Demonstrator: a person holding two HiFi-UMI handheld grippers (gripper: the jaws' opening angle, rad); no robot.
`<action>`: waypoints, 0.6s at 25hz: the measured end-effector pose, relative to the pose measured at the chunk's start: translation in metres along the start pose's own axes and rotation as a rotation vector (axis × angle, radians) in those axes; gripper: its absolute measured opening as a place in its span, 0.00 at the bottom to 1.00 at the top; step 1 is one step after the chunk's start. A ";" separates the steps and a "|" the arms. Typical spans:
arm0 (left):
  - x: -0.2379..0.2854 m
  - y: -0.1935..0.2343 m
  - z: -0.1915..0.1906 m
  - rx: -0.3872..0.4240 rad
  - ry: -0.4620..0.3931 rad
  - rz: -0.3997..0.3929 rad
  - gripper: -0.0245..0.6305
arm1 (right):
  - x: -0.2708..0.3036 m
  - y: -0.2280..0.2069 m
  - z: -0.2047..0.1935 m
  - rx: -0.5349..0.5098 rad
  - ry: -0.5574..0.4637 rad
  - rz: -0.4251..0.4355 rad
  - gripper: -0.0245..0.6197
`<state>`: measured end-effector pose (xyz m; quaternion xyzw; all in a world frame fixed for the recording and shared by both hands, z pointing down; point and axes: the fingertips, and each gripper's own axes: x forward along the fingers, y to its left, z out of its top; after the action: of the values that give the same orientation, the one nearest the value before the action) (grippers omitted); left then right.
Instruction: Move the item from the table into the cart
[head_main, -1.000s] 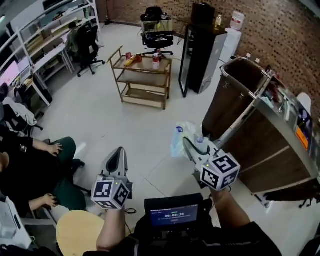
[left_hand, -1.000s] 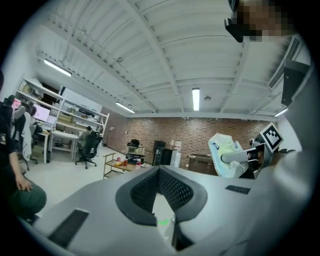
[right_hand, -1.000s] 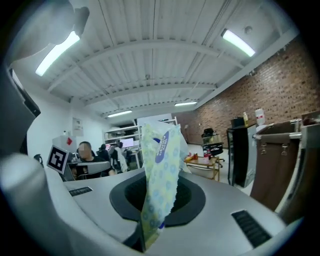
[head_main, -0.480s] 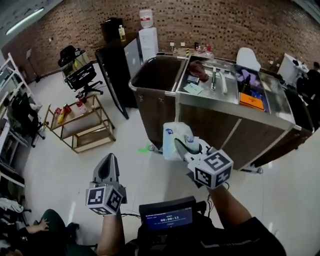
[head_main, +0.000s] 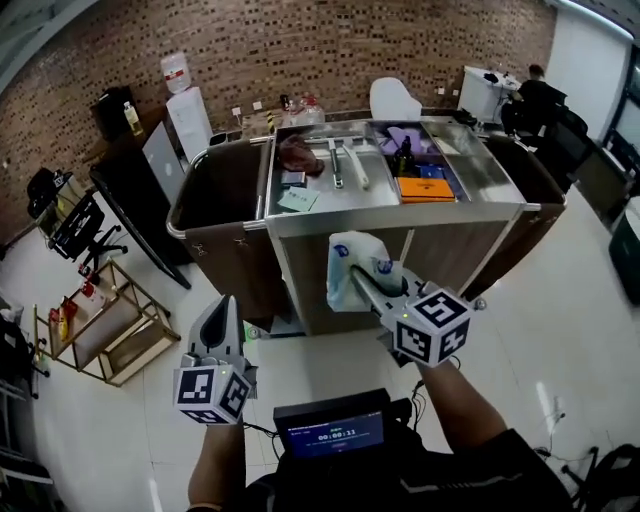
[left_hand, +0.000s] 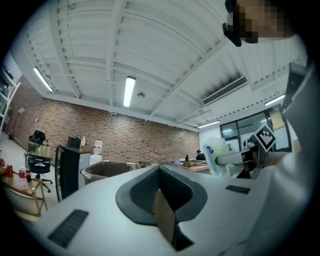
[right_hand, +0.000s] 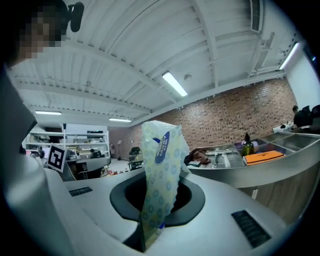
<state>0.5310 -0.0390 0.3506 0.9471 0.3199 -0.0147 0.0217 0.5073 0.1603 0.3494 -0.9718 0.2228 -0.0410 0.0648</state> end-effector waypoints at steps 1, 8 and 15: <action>0.015 -0.005 0.002 0.008 0.001 -0.030 0.04 | -0.003 -0.011 0.004 0.003 -0.005 -0.028 0.05; 0.119 -0.078 0.000 0.067 0.015 -0.213 0.04 | -0.045 -0.117 0.025 -0.006 -0.039 -0.202 0.05; 0.279 -0.240 0.026 0.050 0.010 -0.345 0.04 | -0.114 -0.308 0.084 -0.013 -0.045 -0.263 0.05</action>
<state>0.6068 0.3193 0.3057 0.8785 0.4772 -0.0217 -0.0061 0.5457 0.4939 0.3046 -0.9937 0.0922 -0.0258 0.0574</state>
